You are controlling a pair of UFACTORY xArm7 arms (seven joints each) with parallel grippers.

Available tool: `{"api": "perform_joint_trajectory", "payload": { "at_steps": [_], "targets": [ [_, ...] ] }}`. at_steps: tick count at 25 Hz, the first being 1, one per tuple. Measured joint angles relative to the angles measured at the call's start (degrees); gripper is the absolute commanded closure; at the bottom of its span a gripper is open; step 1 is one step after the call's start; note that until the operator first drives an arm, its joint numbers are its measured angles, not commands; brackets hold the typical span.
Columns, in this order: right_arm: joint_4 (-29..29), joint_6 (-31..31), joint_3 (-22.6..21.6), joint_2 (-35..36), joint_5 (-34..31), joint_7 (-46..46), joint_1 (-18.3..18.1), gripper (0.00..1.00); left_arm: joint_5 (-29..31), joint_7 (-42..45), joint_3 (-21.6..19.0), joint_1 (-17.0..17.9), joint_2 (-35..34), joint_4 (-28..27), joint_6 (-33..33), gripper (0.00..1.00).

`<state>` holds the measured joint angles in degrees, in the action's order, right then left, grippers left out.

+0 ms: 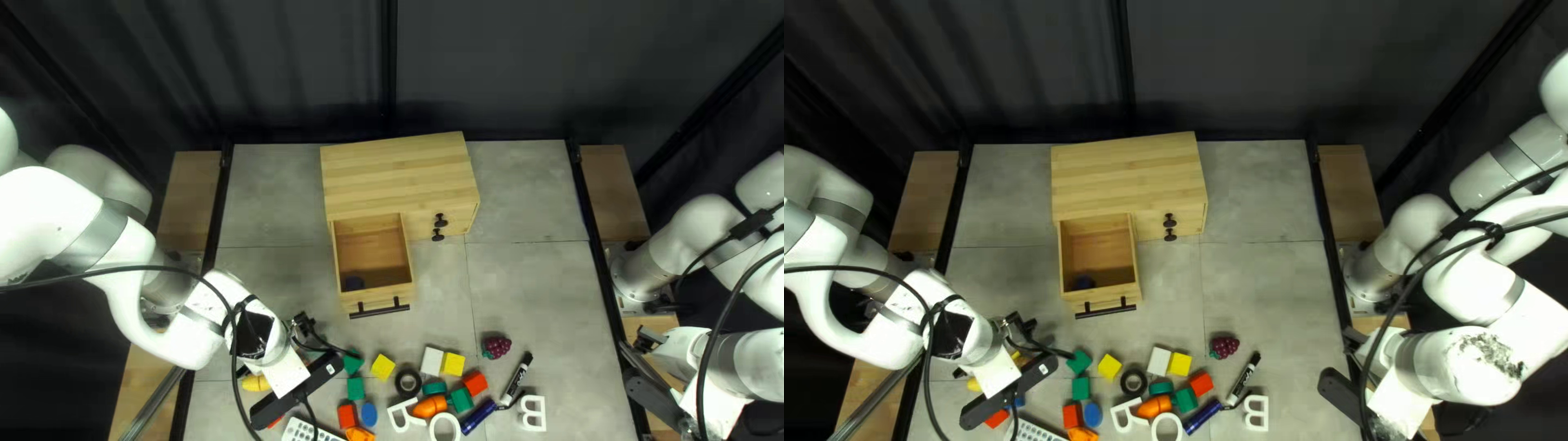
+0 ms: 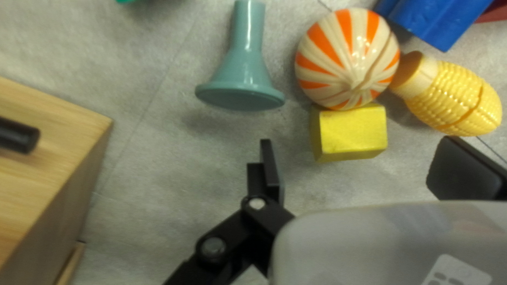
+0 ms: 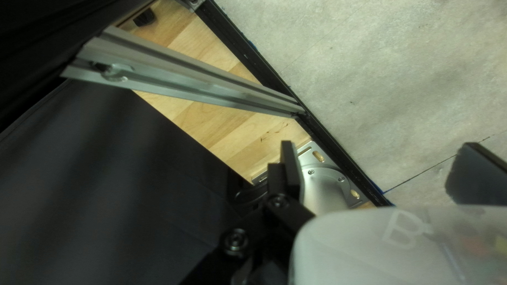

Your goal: Open drawers and place objects into drawer and close

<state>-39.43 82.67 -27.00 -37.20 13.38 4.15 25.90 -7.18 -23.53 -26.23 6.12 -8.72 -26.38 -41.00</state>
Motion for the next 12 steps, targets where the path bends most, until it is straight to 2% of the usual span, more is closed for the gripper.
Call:
{"api": "perform_joint_trajectory", "payload": {
  "at_steps": [12],
  "targets": [
    [0.0,0.0,0.0,0.0,0.0,0.0,0.0,0.0,-3.17,2.85,0.35,-0.06,-0.81,2.89,3.47,0.0]
  ]
}}
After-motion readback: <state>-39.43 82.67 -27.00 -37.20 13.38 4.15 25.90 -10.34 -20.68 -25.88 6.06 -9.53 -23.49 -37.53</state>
